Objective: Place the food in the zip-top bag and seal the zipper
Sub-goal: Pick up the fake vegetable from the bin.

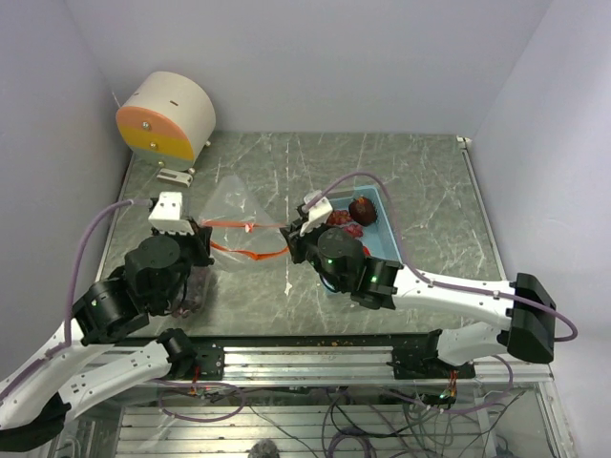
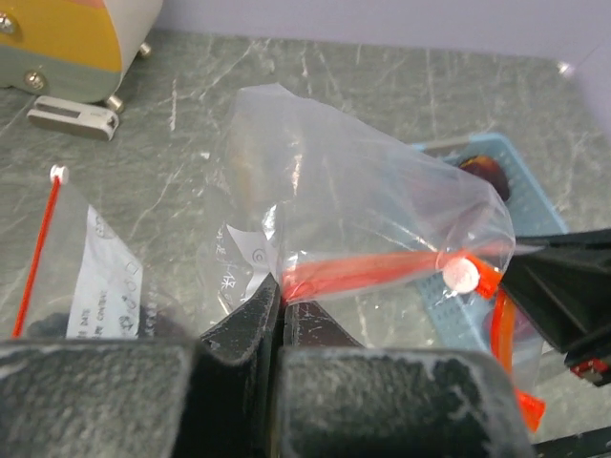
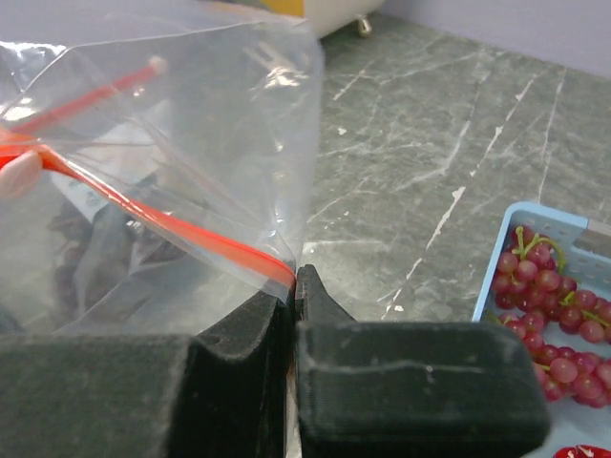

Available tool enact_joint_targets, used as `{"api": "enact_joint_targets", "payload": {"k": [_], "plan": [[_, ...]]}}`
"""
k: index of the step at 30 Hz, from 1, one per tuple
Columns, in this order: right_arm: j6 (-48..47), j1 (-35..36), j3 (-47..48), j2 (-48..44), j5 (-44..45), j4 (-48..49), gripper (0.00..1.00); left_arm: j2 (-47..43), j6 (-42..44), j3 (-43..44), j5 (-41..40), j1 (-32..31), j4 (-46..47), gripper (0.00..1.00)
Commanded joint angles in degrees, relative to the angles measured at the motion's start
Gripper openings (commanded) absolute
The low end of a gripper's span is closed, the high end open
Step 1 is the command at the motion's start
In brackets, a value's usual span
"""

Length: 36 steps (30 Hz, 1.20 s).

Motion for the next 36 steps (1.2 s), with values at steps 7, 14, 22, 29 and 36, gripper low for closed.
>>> {"api": "enact_joint_targets", "payload": {"k": [7,14,22,29,36], "plan": [[-0.67,-1.57,1.12,2.09,-6.92,-2.96,0.45,4.11,1.02,-4.71,-2.98,0.44,0.34,0.07],[-1.32,-1.67,2.50,3.64,-10.62,-4.76,0.77,13.50,-0.23,-10.60,-4.64,0.39,8.33,0.07],[0.03,-2.26,-2.18,-0.99,-6.76,-4.08,0.85,21.02,0.75,-14.15,-6.19,0.45,14.14,0.07],[13.00,-16.72,-2.95,-3.55,-3.60,-16.88,0.85,21.63,1.93,-14.93,-4.52,0.37,16.49,0.07],[17.57,-30.23,-5.92,-0.54,-10.09,-24.64,0.92,20.69,3.59,-15.22,-3.55,0.38,17.04,0.07]]}}
